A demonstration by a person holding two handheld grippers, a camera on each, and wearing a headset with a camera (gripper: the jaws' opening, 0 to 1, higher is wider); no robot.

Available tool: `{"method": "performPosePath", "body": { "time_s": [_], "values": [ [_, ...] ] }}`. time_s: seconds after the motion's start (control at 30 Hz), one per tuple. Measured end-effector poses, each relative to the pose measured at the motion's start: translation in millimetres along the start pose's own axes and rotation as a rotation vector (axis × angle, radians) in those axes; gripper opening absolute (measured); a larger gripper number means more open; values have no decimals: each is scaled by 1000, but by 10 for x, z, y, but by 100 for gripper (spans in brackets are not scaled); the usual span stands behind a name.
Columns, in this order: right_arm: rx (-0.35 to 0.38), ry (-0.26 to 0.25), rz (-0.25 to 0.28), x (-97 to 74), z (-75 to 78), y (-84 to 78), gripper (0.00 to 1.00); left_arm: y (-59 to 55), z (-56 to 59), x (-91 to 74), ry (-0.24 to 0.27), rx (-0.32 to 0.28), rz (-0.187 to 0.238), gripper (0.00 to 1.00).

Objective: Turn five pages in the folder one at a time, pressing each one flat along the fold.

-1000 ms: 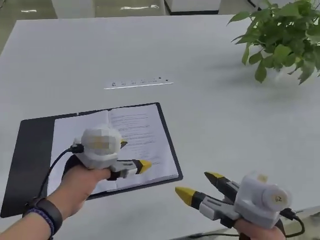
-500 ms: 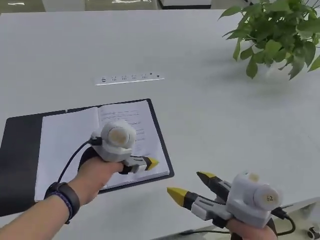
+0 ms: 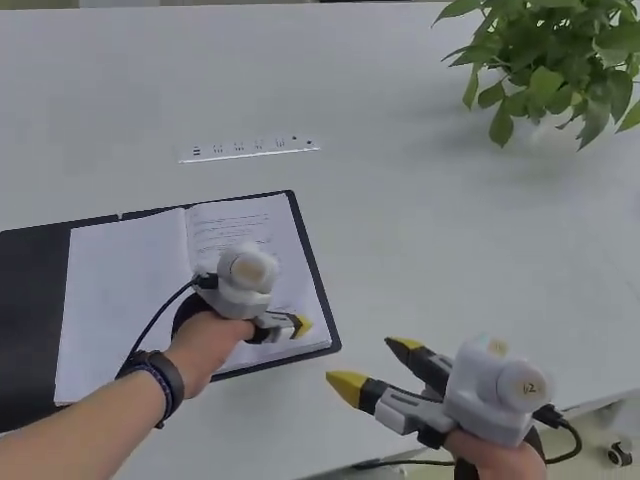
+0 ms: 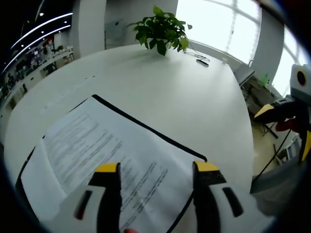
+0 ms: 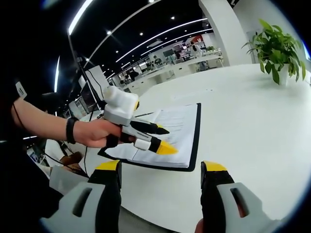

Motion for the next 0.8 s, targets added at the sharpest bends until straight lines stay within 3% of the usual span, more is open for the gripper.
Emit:
{"method": "performPosePath", "body": {
  "time_s": [0.1, 0.23, 0.3, 0.53, 0.57, 0.6, 0.63, 0.8],
  "values": [
    [7, 0, 0, 1, 20, -4, 65, 8, 14, 84, 8, -3, 12, 60],
    [15, 0, 2, 6, 42, -6, 65, -38, 70, 180, -4, 9, -6, 61],
    [17, 2, 0, 6, 47, -12, 65, -41, 78, 191, 15, 28, 0, 61],
    [31, 4, -6, -4, 95, -64, 64, -62, 155, 212, 2, 60, 11, 70],
    [32, 4, -6, -6, 101, -66, 64, -69, 155, 212, 9, 77, 11, 70],
    [35, 4, -5, -7, 105, -68, 64, -83, 131, 213, 33, 137, 2, 68],
    [36, 5, -4, -7, 109, -68, 64, -86, 135, 213, 34, 147, 1, 67],
    [37, 7, -2, -1, 131, -57, 63, -84, 119, 212, 28, 113, 16, 66]
  ]
}}
Point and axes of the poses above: the centre of the closed fingertips' face, and the gripper's own axes: x roughly forward along the fingers, z roughly to its right, y roughly out of its top, the point moved 7 cm from there along -x, roughly backward along the fingers, and after that the axes turned 5 degrees about y, right-handed, at the moved point
